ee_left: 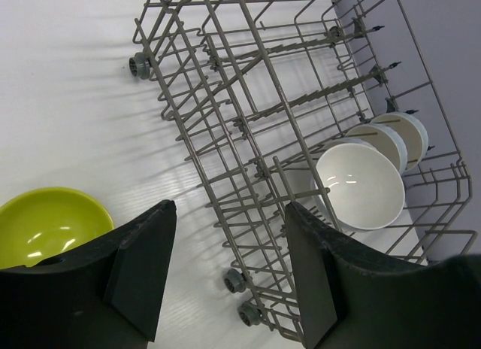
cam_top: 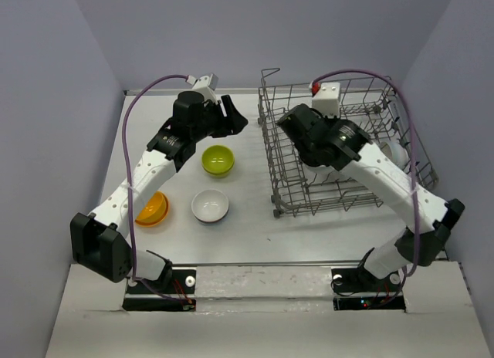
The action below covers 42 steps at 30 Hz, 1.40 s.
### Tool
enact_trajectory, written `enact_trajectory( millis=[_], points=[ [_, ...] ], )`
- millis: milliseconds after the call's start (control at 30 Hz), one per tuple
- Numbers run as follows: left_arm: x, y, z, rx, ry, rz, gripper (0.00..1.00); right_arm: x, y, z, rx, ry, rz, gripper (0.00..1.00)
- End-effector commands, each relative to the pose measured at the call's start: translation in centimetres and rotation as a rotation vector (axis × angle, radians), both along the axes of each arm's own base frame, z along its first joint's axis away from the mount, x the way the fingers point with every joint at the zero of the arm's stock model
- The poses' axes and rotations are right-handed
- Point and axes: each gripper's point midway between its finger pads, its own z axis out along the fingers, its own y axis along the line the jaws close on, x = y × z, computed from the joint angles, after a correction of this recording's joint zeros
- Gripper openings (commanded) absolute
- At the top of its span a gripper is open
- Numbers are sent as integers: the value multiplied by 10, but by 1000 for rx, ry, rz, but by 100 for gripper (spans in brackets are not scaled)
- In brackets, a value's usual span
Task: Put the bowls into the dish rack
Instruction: Pick up the bowl from the dish rack.
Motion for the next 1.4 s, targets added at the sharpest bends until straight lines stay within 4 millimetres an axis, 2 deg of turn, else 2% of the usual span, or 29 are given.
enact_trajectory(
  millis=[0,33,133,267,300,333,367,567,733,767,833,967,1233,1367],
  points=[
    [1,-2,12,-15,-45,-8,69,-16,6,22,405,-124,6,29],
    [1,-2,12,-14,-45,-6,69,-19,0,11,397,-105,-18,29],
    [1,-1,12,-14,-49,-2,69,-24,-19,-1,436,-122,-102,32],
    [0,-2,13,-16,-51,-4,69,-15,-42,-12,484,-122,-157,32],
    [0,-1,14,-16,-53,-2,69,-14,-44,-22,487,-84,-149,32],
    [0,0,13,-15,-52,1,69,-4,-55,-21,519,-109,-174,32],
    [0,0,13,-13,-53,0,69,-1,-53,-25,556,-80,-148,32],
    [0,1,11,-9,-52,7,69,31,-74,-41,673,-29,-135,33],
    [0,3,10,-1,-53,16,69,48,-67,-50,782,4,-74,34],
    [0,3,9,1,-51,17,69,49,-59,-53,821,34,-39,34],
    [0,3,9,2,-53,17,69,54,-62,-58,860,45,-32,34],
    [0,3,8,4,-53,16,69,50,-50,-64,910,91,21,34],
    [-1,2,9,-4,-53,10,69,37,-53,-75,875,154,17,37],
    [-1,3,8,-2,-50,13,69,31,-62,-81,829,173,-14,38]
  ],
)
